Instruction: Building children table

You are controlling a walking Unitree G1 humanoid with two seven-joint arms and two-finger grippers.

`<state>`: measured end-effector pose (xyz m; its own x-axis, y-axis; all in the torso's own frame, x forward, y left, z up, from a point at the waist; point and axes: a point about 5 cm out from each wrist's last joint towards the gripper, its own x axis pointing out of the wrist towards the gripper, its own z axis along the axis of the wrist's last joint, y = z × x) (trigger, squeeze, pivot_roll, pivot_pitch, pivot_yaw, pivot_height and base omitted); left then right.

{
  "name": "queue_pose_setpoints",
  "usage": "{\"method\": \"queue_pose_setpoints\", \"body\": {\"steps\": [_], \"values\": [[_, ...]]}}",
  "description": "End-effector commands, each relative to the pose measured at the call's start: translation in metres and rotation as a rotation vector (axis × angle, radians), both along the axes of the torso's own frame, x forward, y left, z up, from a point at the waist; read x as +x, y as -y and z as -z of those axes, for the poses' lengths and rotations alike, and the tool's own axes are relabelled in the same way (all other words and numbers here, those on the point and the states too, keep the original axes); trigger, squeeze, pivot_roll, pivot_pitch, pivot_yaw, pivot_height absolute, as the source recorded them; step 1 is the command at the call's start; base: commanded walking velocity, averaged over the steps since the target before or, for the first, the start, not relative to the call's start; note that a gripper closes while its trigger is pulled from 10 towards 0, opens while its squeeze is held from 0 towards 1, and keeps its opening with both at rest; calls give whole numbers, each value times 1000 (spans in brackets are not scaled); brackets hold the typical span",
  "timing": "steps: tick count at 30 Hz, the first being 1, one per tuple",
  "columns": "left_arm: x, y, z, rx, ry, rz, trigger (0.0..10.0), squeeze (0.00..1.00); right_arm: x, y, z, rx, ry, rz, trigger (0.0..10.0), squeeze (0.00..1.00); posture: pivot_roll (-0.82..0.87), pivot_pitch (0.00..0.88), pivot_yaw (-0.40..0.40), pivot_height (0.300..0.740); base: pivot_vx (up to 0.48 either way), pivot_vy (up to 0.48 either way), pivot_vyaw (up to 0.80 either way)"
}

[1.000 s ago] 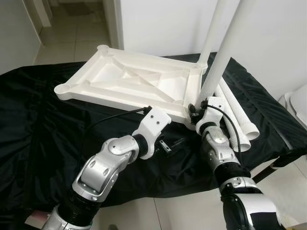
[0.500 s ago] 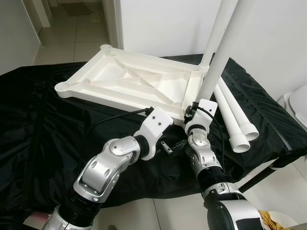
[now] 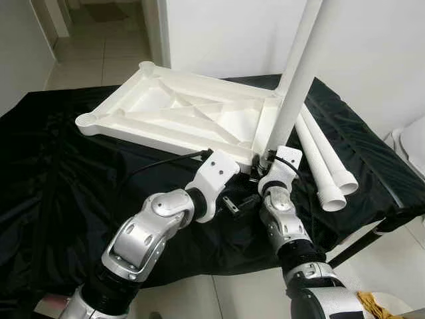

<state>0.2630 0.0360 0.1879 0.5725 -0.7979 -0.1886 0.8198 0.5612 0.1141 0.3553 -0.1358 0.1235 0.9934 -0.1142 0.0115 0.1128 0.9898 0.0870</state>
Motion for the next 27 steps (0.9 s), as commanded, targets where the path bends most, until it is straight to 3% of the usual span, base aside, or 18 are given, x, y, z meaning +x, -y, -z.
{"method": "queue_pose_setpoints", "body": {"steps": [1,7,8,10,18,23,27], "values": [[-2,2,-1,-1,7,8,10000,0,0,3,-2,16,21,-32,10000,1000,-53,0,-21,740,0,0,0],[-1,1,-2,-1,9,4,10000,0,4,24,-12,-20,58,-118,10000,1000,-51,5,-24,740,0,0,0],[0,0,-2,-1,11,-4,10000,0,6,31,-14,-51,57,-156,10000,0,-53,14,-23,740,0,0,0],[0,-1,-2,-1,11,-9,10000,0,7,35,-15,-71,54,-179,10000,0,-52,16,-24,740,0,0,0],[0,-3,-3,-4,11,-24,10000,0,9,34,-20,-178,41,-539,10000,0,-38,41,-15,740,0,0,0],[0,-5,-3,-3,10,-27,10000,0,9,33,-22,-175,36,-625,10000,0,-37,43,-10,740,0,0,0],[1,-6,-4,1,10,-29,10000,0,10,32,-29,-177,45,-769,10000,0,-35,45,-1,740,0,0,0]]}}
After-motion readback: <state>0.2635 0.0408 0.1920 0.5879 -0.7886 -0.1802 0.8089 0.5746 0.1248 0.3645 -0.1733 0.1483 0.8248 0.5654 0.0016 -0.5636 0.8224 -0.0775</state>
